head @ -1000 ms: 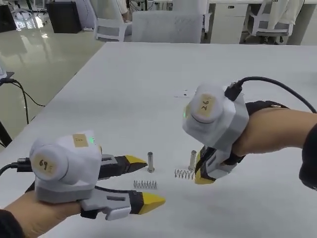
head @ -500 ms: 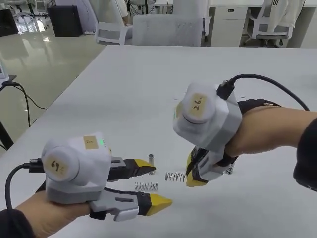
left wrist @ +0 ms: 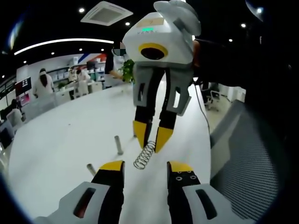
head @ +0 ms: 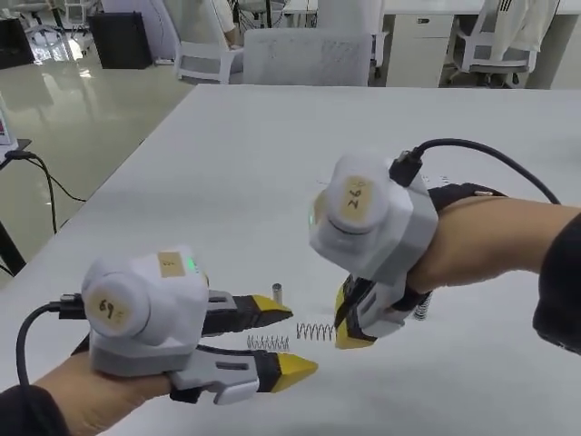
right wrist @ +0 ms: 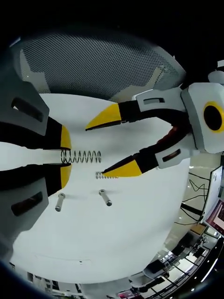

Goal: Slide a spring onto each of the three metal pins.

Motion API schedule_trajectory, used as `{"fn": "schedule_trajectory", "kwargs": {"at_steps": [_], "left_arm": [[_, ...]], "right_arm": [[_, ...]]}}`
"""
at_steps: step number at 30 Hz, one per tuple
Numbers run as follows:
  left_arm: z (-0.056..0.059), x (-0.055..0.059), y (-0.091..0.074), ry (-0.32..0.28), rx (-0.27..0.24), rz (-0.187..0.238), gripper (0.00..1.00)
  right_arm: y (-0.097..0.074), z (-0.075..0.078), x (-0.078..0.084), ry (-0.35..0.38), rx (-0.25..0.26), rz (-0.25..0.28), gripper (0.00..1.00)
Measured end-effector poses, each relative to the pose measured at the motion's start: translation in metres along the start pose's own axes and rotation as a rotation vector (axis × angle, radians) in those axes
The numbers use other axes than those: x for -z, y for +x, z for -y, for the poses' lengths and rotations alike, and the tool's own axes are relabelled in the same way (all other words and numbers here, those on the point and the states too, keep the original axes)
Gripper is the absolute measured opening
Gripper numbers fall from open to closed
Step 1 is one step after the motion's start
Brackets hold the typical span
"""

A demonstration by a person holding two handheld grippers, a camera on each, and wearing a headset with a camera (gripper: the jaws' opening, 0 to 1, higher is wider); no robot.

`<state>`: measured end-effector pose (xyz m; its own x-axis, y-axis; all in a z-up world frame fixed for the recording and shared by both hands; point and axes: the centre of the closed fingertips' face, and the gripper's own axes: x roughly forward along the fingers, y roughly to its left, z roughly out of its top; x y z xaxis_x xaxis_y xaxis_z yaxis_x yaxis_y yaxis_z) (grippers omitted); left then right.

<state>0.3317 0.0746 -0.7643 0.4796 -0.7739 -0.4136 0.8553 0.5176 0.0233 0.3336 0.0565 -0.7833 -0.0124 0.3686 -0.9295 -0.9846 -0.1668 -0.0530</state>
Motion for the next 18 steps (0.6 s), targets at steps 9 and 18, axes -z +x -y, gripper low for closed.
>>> {"fn": "schedule_trajectory", "kwargs": {"at_steps": [9, 18], "left_arm": [[0.0032, 0.0008, 0.0018, 0.005, 0.018, 0.004, 0.25], [0.0065, 0.0014, 0.0029, 0.025, 0.031, 0.0, 0.16]], "right_arm": [[0.0005, -0.0046, -0.0016, -0.024, -0.02, 0.004, 0.07], [0.0, -0.0092, -0.004, -0.042, -0.032, 0.01, 0.07]]}}
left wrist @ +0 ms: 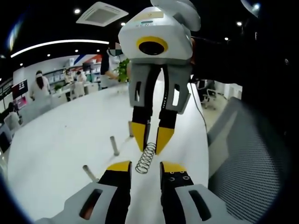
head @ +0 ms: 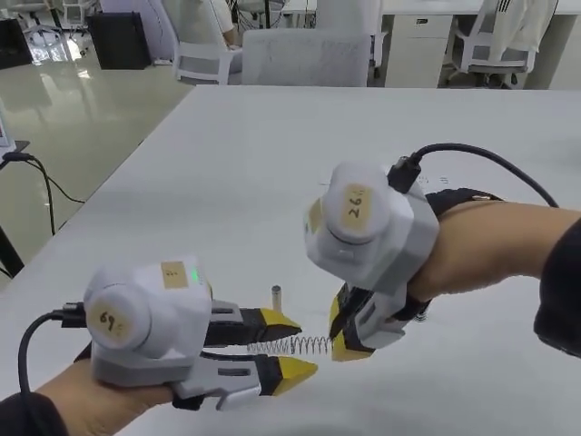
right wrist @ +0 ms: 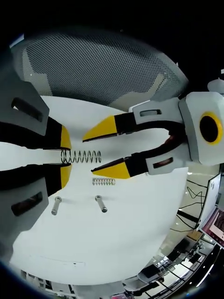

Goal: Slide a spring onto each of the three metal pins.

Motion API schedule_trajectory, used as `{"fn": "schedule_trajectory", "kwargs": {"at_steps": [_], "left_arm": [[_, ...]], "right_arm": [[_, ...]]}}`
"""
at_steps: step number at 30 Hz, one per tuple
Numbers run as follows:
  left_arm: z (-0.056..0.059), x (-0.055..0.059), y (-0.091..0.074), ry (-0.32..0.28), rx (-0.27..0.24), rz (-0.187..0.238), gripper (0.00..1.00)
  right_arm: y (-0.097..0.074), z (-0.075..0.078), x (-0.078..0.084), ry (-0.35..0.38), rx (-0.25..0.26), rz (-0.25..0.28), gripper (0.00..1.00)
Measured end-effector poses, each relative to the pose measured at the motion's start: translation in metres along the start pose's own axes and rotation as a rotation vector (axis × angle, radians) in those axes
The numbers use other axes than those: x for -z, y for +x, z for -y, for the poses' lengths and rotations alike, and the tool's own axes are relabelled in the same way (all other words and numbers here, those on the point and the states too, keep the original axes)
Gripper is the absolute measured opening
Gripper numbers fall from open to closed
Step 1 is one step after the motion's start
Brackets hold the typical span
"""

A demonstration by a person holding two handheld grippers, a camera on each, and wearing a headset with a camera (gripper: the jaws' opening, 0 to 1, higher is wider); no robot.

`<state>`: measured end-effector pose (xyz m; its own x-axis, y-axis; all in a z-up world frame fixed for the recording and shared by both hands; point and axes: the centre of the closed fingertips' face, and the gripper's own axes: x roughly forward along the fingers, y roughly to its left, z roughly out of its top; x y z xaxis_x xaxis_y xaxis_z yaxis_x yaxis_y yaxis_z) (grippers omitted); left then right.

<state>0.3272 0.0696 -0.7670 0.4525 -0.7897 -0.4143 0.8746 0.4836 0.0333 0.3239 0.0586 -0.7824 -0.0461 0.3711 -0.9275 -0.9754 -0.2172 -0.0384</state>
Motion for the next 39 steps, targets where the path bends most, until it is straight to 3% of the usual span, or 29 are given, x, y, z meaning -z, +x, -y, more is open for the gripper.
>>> {"fn": "schedule_trajectory", "kwargs": {"at_steps": [13, 25, 39], "left_arm": [[0.005, 0.0, 0.001, 0.018, 0.021, 0.0, 0.05], [0.006, 0.001, 0.002, 0.028, 0.025, -0.004, 0.03], [0.006, 0.005, 0.003, 0.032, 0.027, -0.022, 0.03]], "right_arm": [[-0.002, -0.005, 0.002, -0.03, -0.019, -0.003, 0.07], [-0.013, -0.005, -0.002, -0.029, -0.014, 0.015, 0.07], [-0.027, -0.008, -0.024, -0.054, 0.001, 0.065, 0.07]]}}
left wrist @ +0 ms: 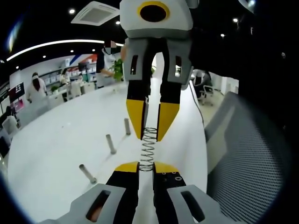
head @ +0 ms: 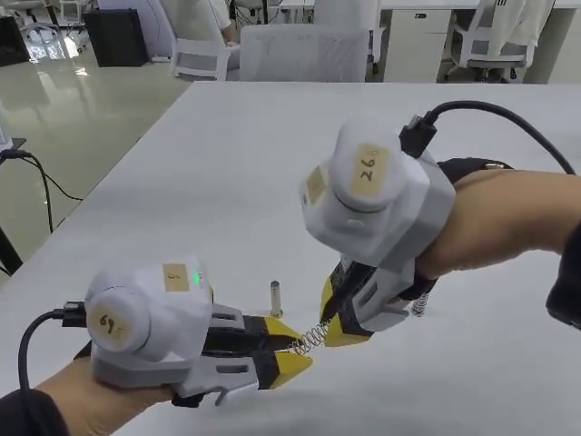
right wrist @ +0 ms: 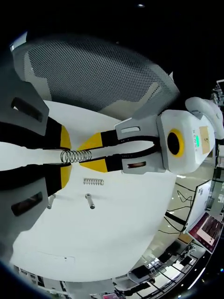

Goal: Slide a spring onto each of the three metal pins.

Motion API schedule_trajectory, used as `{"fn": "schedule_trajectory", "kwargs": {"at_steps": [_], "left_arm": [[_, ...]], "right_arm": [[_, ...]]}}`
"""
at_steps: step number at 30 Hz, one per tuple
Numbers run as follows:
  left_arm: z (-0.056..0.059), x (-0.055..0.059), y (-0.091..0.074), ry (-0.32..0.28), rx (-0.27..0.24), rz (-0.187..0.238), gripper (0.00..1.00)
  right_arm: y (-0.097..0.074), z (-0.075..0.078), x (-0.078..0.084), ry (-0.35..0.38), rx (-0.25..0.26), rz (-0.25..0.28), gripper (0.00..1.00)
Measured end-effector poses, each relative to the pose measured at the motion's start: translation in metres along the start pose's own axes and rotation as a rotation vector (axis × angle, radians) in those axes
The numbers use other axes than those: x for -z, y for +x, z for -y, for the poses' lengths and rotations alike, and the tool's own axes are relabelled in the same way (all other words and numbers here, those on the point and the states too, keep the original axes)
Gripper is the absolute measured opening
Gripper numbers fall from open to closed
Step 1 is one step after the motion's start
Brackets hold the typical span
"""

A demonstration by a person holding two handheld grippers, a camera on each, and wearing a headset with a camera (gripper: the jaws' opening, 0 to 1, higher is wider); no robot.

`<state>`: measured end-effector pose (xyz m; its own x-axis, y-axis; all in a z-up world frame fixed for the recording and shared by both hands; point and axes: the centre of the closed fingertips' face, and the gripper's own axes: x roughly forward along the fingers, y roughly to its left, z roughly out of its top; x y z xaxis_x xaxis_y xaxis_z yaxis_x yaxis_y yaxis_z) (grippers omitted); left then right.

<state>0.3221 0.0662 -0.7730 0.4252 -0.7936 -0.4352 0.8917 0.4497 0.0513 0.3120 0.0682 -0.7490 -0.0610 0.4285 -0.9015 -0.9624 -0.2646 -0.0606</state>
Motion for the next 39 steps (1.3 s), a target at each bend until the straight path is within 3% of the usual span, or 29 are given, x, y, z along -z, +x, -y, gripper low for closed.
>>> {"fn": "schedule_trajectory", "kwargs": {"at_steps": [13, 24, 39], "left_arm": [[0.0, -0.002, 0.0, -0.003, 0.005, 0.012, 0.03], [0.002, -0.001, 0.0, -0.014, 0.009, 0.008, 0.02], [0.003, -0.009, -0.001, -0.009, 0.012, 0.037, 0.02]], "right_arm": [[-0.003, 0.0, -0.018, -0.014, 0.008, 0.059, 0.08], [0.0, -0.001, -0.02, -0.008, 0.001, 0.06, 0.08], [0.006, -0.003, -0.018, 0.009, -0.017, 0.054, 0.08]]}}
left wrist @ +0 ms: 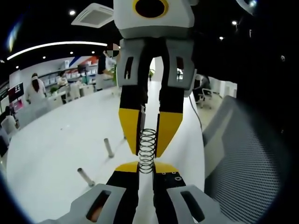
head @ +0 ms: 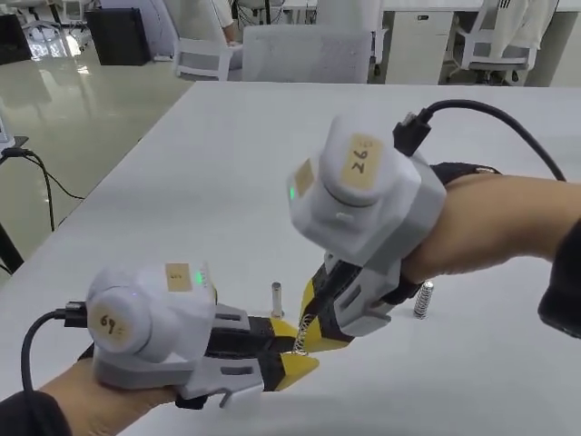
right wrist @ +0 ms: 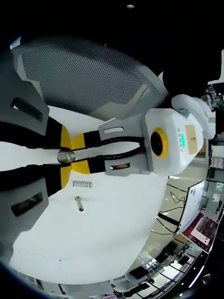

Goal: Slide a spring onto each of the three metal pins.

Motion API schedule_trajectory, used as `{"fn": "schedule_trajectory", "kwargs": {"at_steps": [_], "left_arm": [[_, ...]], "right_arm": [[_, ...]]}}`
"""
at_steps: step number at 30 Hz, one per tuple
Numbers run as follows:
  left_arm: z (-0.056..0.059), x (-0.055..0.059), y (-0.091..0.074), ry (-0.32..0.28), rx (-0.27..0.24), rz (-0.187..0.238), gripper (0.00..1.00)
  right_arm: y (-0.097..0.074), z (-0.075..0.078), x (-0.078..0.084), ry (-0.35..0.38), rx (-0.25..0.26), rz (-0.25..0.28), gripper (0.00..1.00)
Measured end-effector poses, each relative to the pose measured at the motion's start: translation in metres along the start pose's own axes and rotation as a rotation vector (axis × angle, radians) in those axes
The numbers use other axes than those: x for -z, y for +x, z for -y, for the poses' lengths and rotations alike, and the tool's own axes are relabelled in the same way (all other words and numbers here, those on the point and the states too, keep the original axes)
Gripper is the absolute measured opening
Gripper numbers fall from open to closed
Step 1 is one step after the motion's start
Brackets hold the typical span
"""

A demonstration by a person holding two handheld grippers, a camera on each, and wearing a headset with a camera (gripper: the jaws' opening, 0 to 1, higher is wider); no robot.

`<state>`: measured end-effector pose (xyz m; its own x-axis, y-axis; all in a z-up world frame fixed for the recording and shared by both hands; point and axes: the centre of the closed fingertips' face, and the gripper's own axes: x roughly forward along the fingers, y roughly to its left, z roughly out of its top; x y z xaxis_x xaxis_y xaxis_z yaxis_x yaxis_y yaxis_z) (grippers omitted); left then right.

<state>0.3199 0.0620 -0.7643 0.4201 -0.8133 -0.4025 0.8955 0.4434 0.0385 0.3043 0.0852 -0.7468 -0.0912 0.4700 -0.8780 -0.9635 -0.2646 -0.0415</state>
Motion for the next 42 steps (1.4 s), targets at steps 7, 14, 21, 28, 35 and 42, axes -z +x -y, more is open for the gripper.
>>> {"fn": "schedule_trajectory", "kwargs": {"at_steps": [7, 14, 21, 28, 35, 42], "left_arm": [[0.002, -0.004, 0.0, 0.004, 0.005, 0.014, 0.02], [0.001, -0.006, -0.001, -0.002, 0.004, 0.025, 0.02], [-0.001, -0.004, 0.001, -0.004, -0.008, 0.021, 0.03], [-0.004, -0.001, 0.0, -0.022, -0.013, 0.015, 0.05], [-0.008, 0.006, 0.0, -0.044, -0.028, 0.003, 0.12], [-0.014, 0.009, -0.003, -0.068, -0.05, 0.005, 0.18]], "right_arm": [[0.001, -0.001, -0.001, 0.003, -0.006, 0.003, 0.08], [0.002, 0.0, 0.0, 0.006, -0.004, -0.002, 0.08], [0.003, 0.002, 0.001, 0.002, 0.007, -0.012, 0.08], [0.005, 0.005, 0.003, 0.004, 0.012, -0.017, 0.08], [0.003, 0.009, 0.01, 0.016, 0.024, -0.027, 0.08], [0.004, 0.01, 0.014, 0.022, 0.026, -0.036, 0.08]]}}
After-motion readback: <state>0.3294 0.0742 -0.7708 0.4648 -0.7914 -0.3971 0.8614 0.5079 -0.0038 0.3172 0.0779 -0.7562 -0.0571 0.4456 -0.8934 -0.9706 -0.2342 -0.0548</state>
